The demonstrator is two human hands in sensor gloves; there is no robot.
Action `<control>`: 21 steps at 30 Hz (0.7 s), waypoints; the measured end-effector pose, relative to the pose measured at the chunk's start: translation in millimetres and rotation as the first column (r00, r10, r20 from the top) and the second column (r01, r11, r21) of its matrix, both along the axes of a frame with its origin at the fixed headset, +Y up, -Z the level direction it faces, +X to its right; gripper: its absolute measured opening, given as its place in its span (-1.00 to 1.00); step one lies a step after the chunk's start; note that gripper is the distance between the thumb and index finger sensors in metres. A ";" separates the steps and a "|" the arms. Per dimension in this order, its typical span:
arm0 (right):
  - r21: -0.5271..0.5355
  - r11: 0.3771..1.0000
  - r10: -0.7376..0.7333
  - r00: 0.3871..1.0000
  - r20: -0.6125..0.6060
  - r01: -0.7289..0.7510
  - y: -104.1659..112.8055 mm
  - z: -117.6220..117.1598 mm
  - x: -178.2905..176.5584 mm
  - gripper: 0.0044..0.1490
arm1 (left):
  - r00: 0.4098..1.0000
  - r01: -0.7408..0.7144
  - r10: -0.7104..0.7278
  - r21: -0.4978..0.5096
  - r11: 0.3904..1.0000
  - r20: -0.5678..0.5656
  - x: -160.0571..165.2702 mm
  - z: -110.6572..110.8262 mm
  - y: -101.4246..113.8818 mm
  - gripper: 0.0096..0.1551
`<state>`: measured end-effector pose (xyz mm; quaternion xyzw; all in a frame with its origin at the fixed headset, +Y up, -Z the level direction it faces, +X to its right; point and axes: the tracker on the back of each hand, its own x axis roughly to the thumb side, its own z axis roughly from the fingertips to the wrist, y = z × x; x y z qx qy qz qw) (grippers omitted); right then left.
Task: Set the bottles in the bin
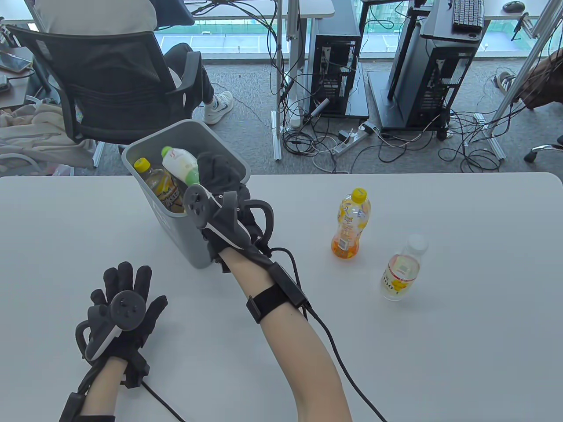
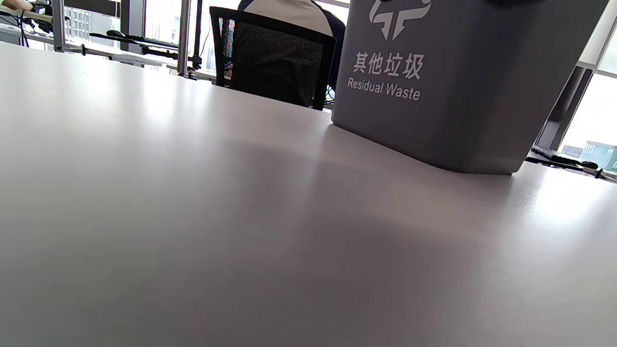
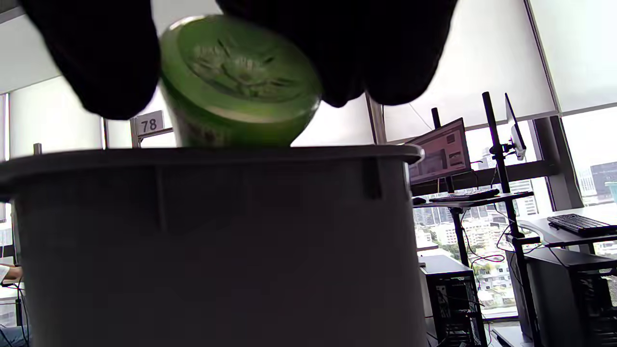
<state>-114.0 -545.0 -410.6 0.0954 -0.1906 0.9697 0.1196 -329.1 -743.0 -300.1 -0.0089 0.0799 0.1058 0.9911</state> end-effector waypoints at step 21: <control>-0.077 0.985 0.175 0.886 0.429 -0.157 -23.3 -39.7 199.6 -0.07 | 1.000 0.004 -0.005 -0.024 1.000 -0.006 0.0 0.1 0.3 -0.03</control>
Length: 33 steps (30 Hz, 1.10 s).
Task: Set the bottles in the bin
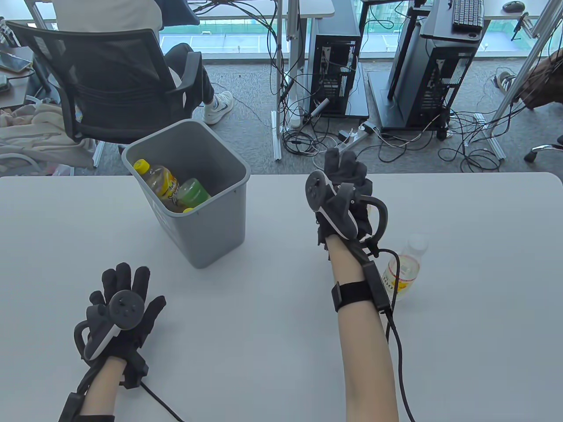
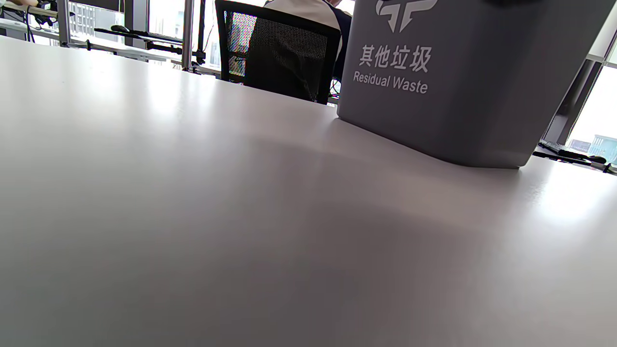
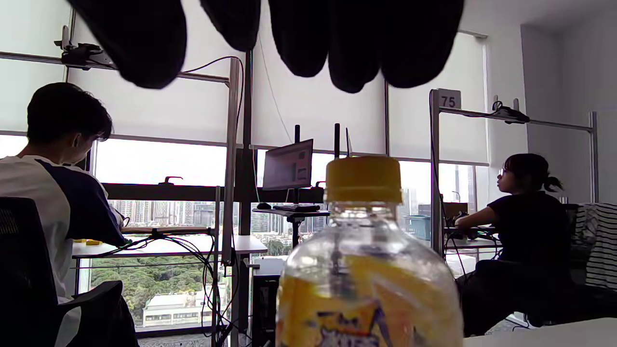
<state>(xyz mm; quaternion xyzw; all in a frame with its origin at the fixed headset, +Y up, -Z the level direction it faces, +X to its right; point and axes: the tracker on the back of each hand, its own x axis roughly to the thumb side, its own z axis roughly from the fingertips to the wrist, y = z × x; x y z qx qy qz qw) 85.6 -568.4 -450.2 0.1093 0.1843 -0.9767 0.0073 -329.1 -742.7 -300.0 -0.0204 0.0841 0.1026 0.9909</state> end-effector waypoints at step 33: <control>0.100 0.985 -0.121 0.977 -0.174 0.140 30.5 37.0 -5.9 -0.33 | 1.000 0.008 -0.009 -0.010 1.000 -0.011 0.2 -1.2 -0.8 -0.03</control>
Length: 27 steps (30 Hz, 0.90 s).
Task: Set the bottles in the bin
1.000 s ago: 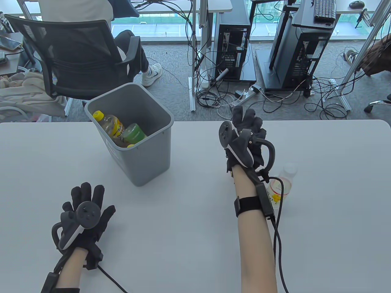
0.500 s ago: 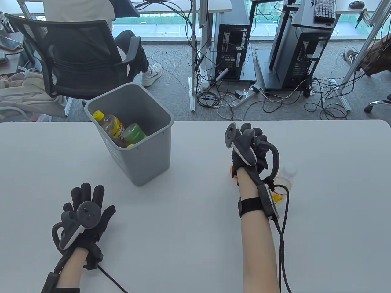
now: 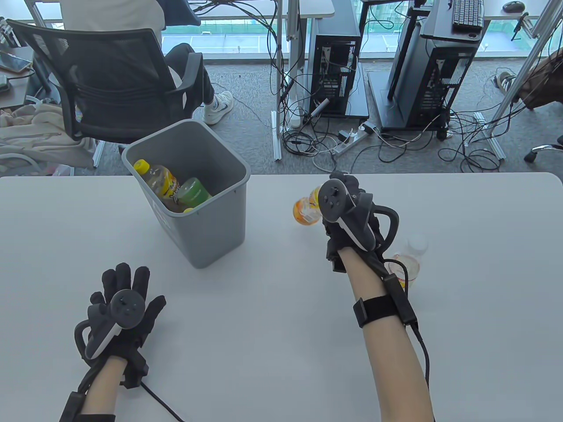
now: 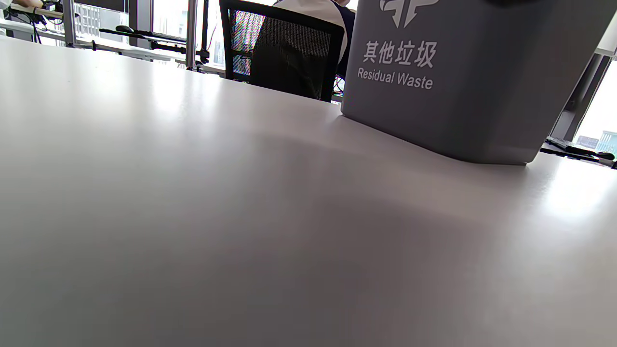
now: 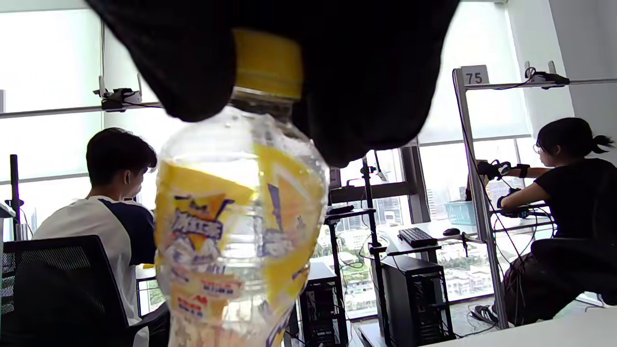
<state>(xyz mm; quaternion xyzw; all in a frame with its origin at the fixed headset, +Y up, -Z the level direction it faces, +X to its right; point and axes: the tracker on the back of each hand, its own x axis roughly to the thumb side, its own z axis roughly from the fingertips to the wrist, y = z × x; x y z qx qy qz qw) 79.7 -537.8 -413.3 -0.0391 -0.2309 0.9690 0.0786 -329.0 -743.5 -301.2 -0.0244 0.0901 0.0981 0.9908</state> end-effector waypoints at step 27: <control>0.169 0.979 -0.048 0.933 -0.357 0.115 10.6 31.6 -151.7 -0.31 | 1.000 -0.017 0.017 0.013 1.000 0.007 -1.3 -0.8 -1.0 -0.02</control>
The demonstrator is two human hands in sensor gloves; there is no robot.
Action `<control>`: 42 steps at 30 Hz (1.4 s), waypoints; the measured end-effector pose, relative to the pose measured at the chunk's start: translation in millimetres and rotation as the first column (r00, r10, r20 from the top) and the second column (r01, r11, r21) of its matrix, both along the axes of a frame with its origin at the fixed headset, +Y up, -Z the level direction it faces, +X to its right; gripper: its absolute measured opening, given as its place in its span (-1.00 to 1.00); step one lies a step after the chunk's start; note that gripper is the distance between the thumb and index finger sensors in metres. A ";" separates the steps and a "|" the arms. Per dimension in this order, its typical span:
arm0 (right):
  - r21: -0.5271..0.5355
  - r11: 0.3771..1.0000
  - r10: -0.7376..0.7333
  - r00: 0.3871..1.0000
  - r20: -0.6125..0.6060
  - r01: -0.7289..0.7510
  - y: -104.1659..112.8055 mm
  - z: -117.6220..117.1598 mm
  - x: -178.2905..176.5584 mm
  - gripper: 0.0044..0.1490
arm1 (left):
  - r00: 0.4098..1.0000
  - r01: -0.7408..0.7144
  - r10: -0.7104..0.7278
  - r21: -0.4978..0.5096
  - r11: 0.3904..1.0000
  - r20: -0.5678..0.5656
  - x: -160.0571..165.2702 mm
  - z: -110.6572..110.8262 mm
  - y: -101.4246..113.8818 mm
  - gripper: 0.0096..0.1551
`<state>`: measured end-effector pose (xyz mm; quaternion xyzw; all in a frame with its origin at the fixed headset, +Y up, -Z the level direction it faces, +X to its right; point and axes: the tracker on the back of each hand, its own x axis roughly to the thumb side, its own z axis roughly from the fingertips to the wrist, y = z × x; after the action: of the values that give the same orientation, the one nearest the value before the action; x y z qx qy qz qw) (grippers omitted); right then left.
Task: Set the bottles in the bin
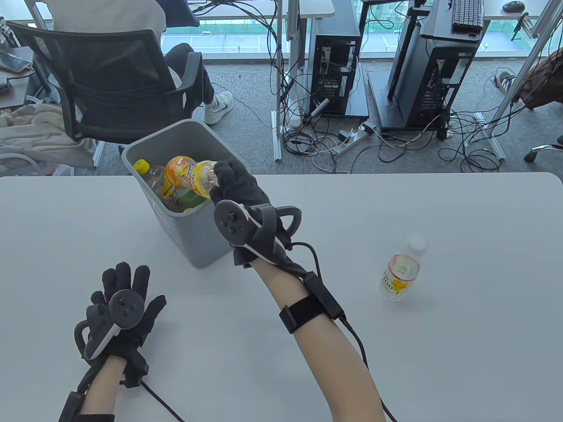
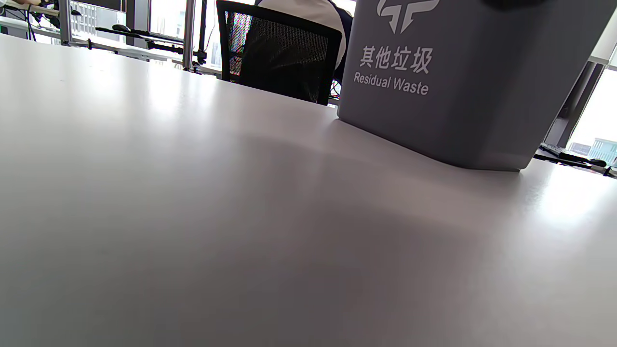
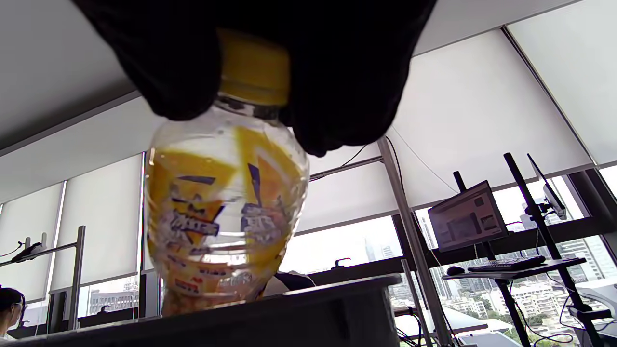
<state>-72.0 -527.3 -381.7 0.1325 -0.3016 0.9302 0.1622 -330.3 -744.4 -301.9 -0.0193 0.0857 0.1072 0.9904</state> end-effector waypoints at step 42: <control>-0.701 0.692 0.531 0.779 0.334 -0.172 -80.1 10.8 296.9 -0.12 | 0.997 0.070 -0.068 -0.067 0.995 0.033 8.3 -5.4 -6.8 -0.01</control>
<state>224.9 -607.4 -371.0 -0.1254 0.0320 0.9885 -0.0784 -322.0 -751.3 -307.3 -0.0515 0.0746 0.0698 0.9934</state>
